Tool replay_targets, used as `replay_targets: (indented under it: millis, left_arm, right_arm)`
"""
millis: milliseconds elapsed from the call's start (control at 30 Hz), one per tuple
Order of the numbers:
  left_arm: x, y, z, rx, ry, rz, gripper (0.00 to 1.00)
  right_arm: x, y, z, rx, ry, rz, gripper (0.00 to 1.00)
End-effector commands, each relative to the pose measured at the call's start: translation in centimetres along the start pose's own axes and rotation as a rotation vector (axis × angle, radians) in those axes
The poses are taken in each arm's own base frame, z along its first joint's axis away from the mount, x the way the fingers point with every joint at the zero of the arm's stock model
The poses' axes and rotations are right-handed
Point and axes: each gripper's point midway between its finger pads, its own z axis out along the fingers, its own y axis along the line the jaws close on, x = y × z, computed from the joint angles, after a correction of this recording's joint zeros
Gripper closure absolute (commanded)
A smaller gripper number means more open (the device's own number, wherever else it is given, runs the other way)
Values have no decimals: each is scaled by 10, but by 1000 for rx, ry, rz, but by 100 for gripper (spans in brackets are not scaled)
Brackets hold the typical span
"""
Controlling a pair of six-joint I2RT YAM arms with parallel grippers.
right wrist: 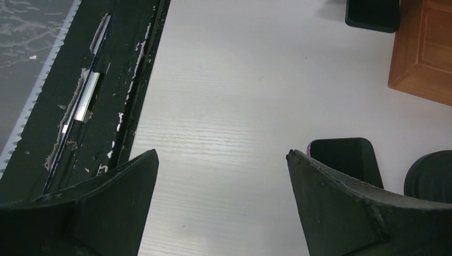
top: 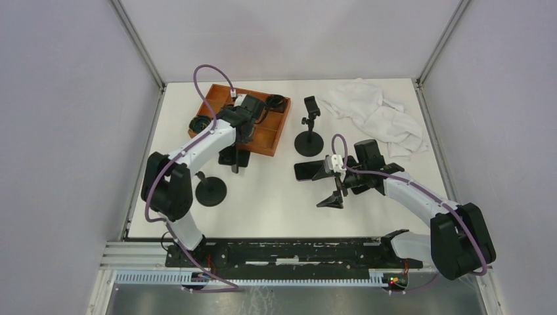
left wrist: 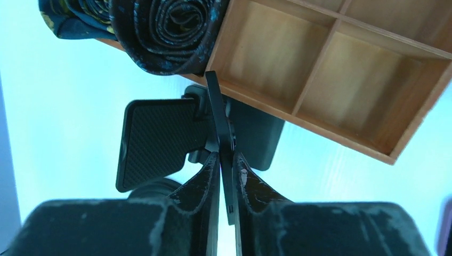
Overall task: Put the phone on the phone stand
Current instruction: Pick up the phone at the center of the board.
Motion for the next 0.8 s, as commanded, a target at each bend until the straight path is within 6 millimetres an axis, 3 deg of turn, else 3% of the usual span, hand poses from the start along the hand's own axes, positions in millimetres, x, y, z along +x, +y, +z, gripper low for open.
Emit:
replay_targets:
  millis: [0,400,600,767]
  left_arm:
    - [-25,-8,-30,136,-98,-155,98]
    - [-17,-32,-100,367,-198,-351,98]
    - [-6,-64,-128,445,-222,-450,98]
    - [6,-90,-143,464,-224,-521,98]
  right_arm:
    - [-20,-4,2,-11,-56,-34,2]
    - [-29,-26,12,204,-119,37,2]
    - [-40,-31,22,337,-159,13,2]
    - [-43,-51,24,499,-150,38,2]
